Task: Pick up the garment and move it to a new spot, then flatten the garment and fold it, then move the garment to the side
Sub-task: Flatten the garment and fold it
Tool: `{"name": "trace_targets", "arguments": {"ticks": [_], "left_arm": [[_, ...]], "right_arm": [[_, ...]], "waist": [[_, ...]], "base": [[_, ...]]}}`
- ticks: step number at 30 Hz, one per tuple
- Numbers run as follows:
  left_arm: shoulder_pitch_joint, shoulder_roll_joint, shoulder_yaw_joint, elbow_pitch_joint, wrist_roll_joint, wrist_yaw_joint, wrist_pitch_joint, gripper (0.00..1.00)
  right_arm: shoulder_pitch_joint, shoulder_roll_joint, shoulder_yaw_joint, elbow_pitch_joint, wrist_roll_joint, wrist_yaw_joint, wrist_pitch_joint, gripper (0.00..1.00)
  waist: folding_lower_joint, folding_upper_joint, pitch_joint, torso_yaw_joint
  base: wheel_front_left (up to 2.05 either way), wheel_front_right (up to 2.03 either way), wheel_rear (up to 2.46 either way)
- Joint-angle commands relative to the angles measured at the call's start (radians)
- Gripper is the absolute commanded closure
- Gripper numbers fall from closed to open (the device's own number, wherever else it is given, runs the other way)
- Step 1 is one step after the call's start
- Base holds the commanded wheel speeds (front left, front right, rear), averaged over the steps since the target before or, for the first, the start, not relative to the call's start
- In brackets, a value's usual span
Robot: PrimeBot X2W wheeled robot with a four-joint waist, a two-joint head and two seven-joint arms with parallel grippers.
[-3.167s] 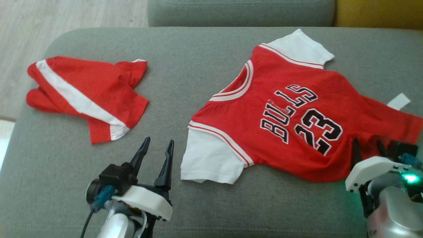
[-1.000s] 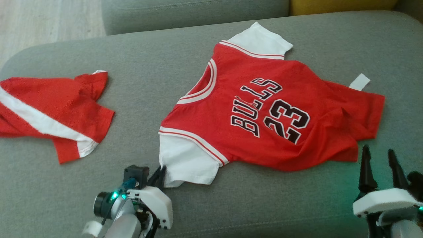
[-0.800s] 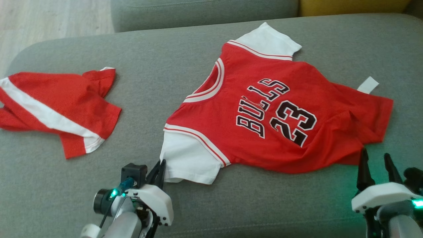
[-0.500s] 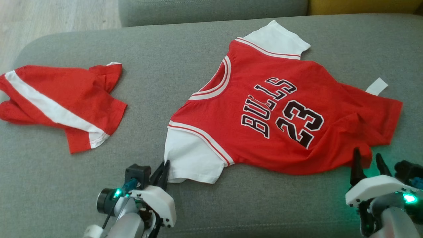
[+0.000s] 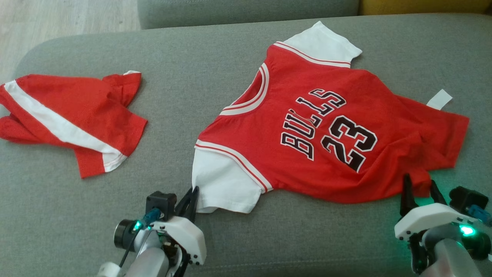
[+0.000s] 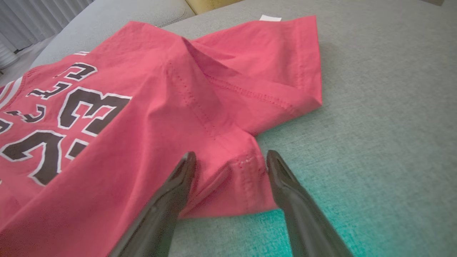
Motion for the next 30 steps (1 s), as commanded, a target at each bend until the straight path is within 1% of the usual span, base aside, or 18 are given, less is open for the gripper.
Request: {"name": "trace_targets", "arguments": {"ticks": [1, 3, 7, 13, 15, 18, 21, 24, 27, 30], "left_arm": [[-0.047, 0.007, 0.023, -0.025, -0.004, 0.004, -0.012, 1.00], [-0.046, 0.007, 0.022, -0.023, -0.006, 0.005, -0.013, 1.00], [-0.044, 0.010, 0.021, -0.019, -0.011, 0.008, -0.014, 1.00], [-0.037, 0.018, 0.028, -0.022, -0.023, 0.016, -0.018, 1.00], [-0.034, 0.021, 0.040, -0.035, -0.036, 0.017, -0.023, 1.00], [-0.030, 0.019, 0.078, -0.084, -0.091, -0.001, -0.029, 1.00], [-0.035, 0.016, 0.135, -0.172, -0.176, -0.033, -0.033, 1.00], [-0.061, 0.016, 0.179, -0.293, -0.252, -0.066, -0.021, 1.00], [-0.110, 0.020, 0.219, -0.433, -0.314, -0.075, 0.017, 1.00], [-0.174, 0.018, 0.260, -0.577, -0.381, -0.069, 0.062, 1.00]], "right_arm": [[-0.040, -0.008, 0.031, -0.018, -0.013, -0.001, -0.017, 0.00], [-0.044, -0.008, 0.035, -0.010, -0.016, -0.001, -0.024, 0.53], [-0.043, -0.008, 0.038, -0.009, -0.025, -0.001, -0.041, 0.99], [-0.016, -0.008, 0.053, -0.068, -0.048, -0.001, -0.060, 1.00], [0.000, -0.008, 0.081, -0.113, -0.047, -0.001, -0.065, 1.00], [0.023, -0.008, 0.118, -0.215, -0.031, -0.001, -0.070, 1.00], [0.042, -0.008, 0.162, -0.350, -0.019, -0.001, -0.070, 1.00], [0.047, -0.008, 0.204, -0.496, -0.008, -0.001, -0.054, 1.00], [0.027, -0.008, 0.232, -0.636, -0.006, -0.001, -0.030, 1.00], [-0.016, -0.013, 0.256, -0.753, -0.009, -0.001, -0.009, 1.00]], "waist": [[0.0000, 0.0000, -0.001, 0.000], [0.0000, 0.0000, -0.003, -0.001], [0.0000, 0.0000, -0.011, -0.002], [0.0000, 0.0000, -0.031, -0.005], [0.0000, 0.0000, -0.041, -0.008], [0.0000, 0.0000, -0.060, -0.013], [0.0000, 0.0000, -0.086, -0.017], [0.0000, 0.0000, -0.119, -0.019], [0.0000, 0.0000, -0.146, -0.017], [0.0000, 0.0000, -0.171, -0.019]], "base": [[0.00, 0.00, 0.00], [0.00, 0.00, 0.00], [0.00, 0.00, 0.00], [0.00, 0.00, 0.00], [0.00, 0.00, 0.00], [0.00, 0.00, 0.00], [0.00, 0.00, 0.00], [0.00, 0.00, 0.00], [0.00, 0.00, 0.00], [0.00, 0.00, 0.00]]}}
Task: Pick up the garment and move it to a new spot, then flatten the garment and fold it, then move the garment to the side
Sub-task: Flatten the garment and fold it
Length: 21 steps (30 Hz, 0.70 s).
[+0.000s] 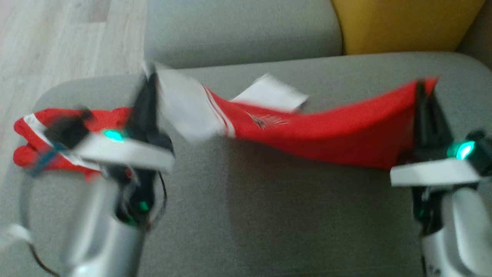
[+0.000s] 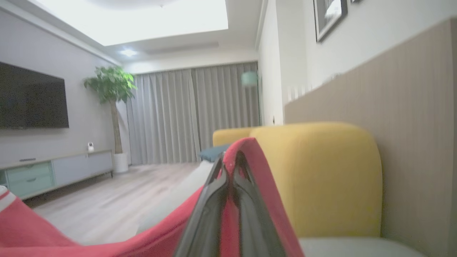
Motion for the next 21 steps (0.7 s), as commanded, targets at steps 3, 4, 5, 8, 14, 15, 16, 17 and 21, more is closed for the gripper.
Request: {"name": "trace_targets", "arguments": {"ticks": [3, 4, 5, 8, 14, 15, 16, 17, 21], "left_arm": [[-0.145, 0.008, 0.075, -0.192, -0.066, 0.028, 0.038, 1.00], [-0.165, 0.006, 0.082, -0.234, -0.084, 0.041, 0.047, 1.00], [-0.165, 0.006, 0.082, -0.234, -0.084, 0.041, 0.047, 1.00], [-0.209, 0.002, 0.088, -0.350, -0.134, 0.083, 0.078, 1.00], [-0.259, 0.000, 0.070, -0.498, -0.162, 0.173, 0.154, 1.00], [-0.268, 0.006, 0.067, -0.503, -0.156, 0.181, 0.167, 1.00], [-0.278, 0.015, 0.065, -0.499, -0.145, 0.189, 0.180, 1.00], [-0.290, 0.023, 0.064, -0.486, -0.138, 0.194, 0.192, 1.00], [-0.363, 0.043, 0.076, -0.362, -0.155, 0.210, 0.251, 1.00]], "right_arm": [[-0.122, -0.019, 0.034, -0.139, 0.005, -0.001, 0.025, 1.00], [-0.135, -0.021, 0.036, -0.162, 0.007, -0.001, 0.037, 1.00], [-0.135, -0.021, 0.036, -0.162, 0.007, -0.001, 0.037, 1.00], [-0.161, -0.021, 0.032, -0.222, 0.009, -0.001, 0.081, 1.00], [-0.165, -0.009, -0.021, -0.340, 0.022, -0.001, 0.182, 1.00], [-0.165, -0.008, -0.032, -0.351, 0.022, -0.001, 0.207, 1.00], [-0.168, -0.007, -0.039, -0.355, 0.018, -0.001, 0.235, 1.00], [-0.175, -0.006, -0.050, -0.352, 0.016, -0.001, 0.262, 1.00], [-0.252, -0.005, -0.073, -0.264, 0.025, -0.001, 0.356, 1.00]], "waist": [[0.0000, 0.0000, -0.036, -0.002], [0.0000, 0.0000, -0.041, -0.002], [0.0000, 0.0000, -0.041, -0.002], [0.0000, 0.0000, -0.057, -0.004], [0.0000, 0.0000, -0.058, -0.006], [0.0000, 0.0000, -0.053, -0.006], [0.0000, 0.0000, -0.045, -0.006], [0.0000, 0.0000, -0.035, -0.007], [0.0000, 0.0000, 0.028, -0.009]], "base": [[0.00, 0.00, 0.00], [0.00, 0.00, 0.00], [0.00, 0.00, 0.00], [0.00, 0.00, 0.00], [0.00, 0.00, 0.00], [0.00, 0.00, 0.00], [0.00, 0.00, 0.00], [0.00, 0.00, 0.00], [0.00, 0.00, 0.00]]}}
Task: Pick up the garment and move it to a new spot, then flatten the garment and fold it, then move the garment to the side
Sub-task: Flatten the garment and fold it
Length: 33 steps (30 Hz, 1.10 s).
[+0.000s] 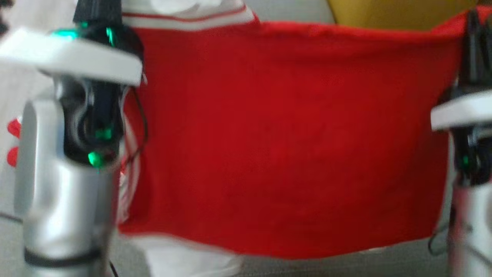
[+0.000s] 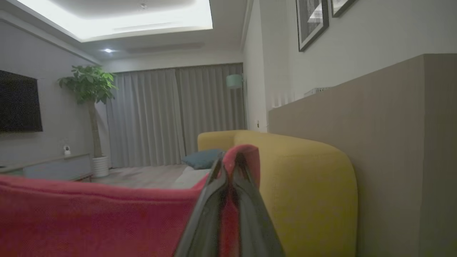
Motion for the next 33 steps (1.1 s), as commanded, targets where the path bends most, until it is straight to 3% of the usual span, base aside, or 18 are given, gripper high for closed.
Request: {"name": "trace_targets", "arguments": {"ticks": [1, 3, 6, 12, 16, 22, 33], "left_arm": [[-0.101, 0.046, 0.039, 0.046, -0.003, -0.002, 0.021, 1.00], [-0.179, 0.083, 0.041, 0.137, 0.015, -0.012, 0.044, 1.00], [-0.385, 0.128, 0.046, 0.345, 0.055, -0.044, 0.039, 1.00], [-0.696, 0.126, 0.049, 0.607, 0.091, -0.112, -0.072, 1.00], [-0.803, 0.108, 0.038, 0.744, 0.106, -0.156, -0.151, 1.00], [-0.805, 0.080, -0.005, 0.893, 0.123, -0.221, -0.231, 1.00], [-0.541, 0.082, -0.128, 1.048, 0.146, -0.274, -0.291, 1.00]], "right_arm": [[-0.126, 0.004, 0.022, 0.021, -0.021, -0.001, 0.025, 1.00], [-0.221, -0.016, 0.034, 0.098, -0.082, -0.001, 0.030, 1.00], [-0.468, -0.085, 0.049, 0.329, -0.123, -0.001, -0.005, 1.00], [-0.866, -0.169, 0.042, 0.654, -0.139, -0.001, -0.176, 1.00], [-1.016, -0.186, 0.031, 0.834, -0.152, -0.001, -0.300, 1.00], [-1.050, -0.168, 0.007, 1.036, -0.106, -0.001, -0.399, 1.00], [-0.817, -0.169, 0.116, 1.237, 0.011, -0.001, -0.420, 1.00]], "waist": [[0.0000, -0.0001, 0.057, -0.001], [0.0000, -0.0001, 0.126, -0.004], [0.0000, -0.0001, 0.272, 0.014], [0.0000, -0.0001, 0.414, 0.069], [0.0000, -0.0001, 0.454, 0.098], [0.0000, -0.0001, 0.478, 0.117], [0.0000, -0.0001, 0.437, 0.122]], "base": [[0.00, 0.00, 0.00], [0.00, 0.00, 0.00], [0.00, 0.00, 0.00], [0.00, 0.00, 0.00], [0.00, 0.00, 0.00], [0.00, 0.00, 0.00], [0.00, 0.00, 0.00]]}}
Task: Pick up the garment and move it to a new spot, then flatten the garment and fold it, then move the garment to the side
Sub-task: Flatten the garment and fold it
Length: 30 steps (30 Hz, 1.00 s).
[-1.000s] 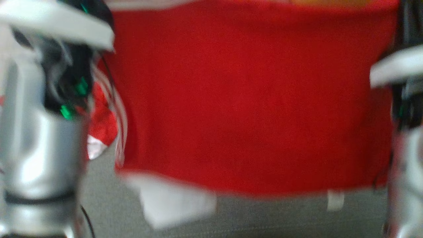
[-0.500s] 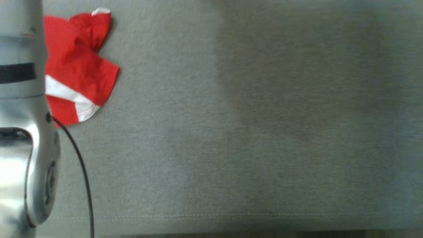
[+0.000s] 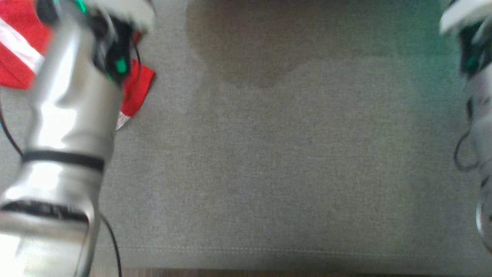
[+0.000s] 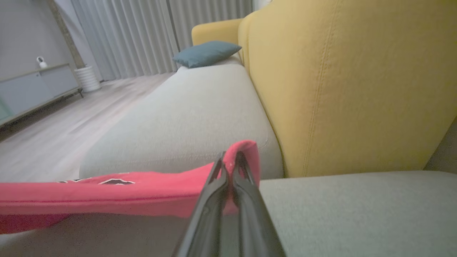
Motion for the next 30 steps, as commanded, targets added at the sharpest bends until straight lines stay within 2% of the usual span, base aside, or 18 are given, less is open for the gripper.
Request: {"name": "trace_targets", "arguments": {"ticks": [1, 3, 6, 15, 22, 30], "left_arm": [[-0.016, 0.052, 0.011, -0.028, 0.003, -0.003, -0.011, 1.00], [0.048, 0.064, -0.027, -0.018, 0.003, -0.005, -0.006, 1.00], [0.148, 0.070, -0.058, -0.040, -0.081, -0.006, 0.038, 1.00], [0.389, 0.194, -0.198, -0.206, -0.215, -0.007, 0.132, 1.00], [0.509, 0.273, -0.280, -0.341, -0.269, -0.007, 0.179, 1.00], [0.614, 0.361, -0.351, -0.492, -0.333, -0.007, 0.264, 1.00]], "right_arm": [[-0.011, 0.001, 0.027, -0.026, 0.011, -0.001, -0.007, 1.00], [0.038, -0.015, 0.087, -0.011, 0.034, -0.001, 0.001, 1.00], [0.116, -0.046, 0.187, -0.010, 0.073, -0.001, 0.014, 1.00], [0.335, -0.187, 0.511, -0.135, 0.260, -0.001, 0.095, 1.00], [0.420, -0.300, 0.654, -0.210, 0.384, -0.001, 0.172, 1.00], [0.489, -0.354, 0.750, -0.241, 0.488, -0.001, 0.262, 1.00]], "waist": [[-0.0001, 0.0000, -0.018, 0.000], [-0.0001, 0.0000, -0.040, 0.001], [-0.0001, 0.0000, -0.078, 0.000], [-0.0001, 0.0000, -0.174, 0.003], [-0.0001, 0.0000, -0.222, 0.001], [-0.0001, 0.0000, -0.295, -0.008]], "base": [[0.00, 0.00, 0.00], [0.00, 0.00, 0.00], [0.00, 0.00, 0.00], [0.00, 0.00, 0.00], [0.00, 0.00, 0.00], [0.00, 0.00, 0.00]]}}
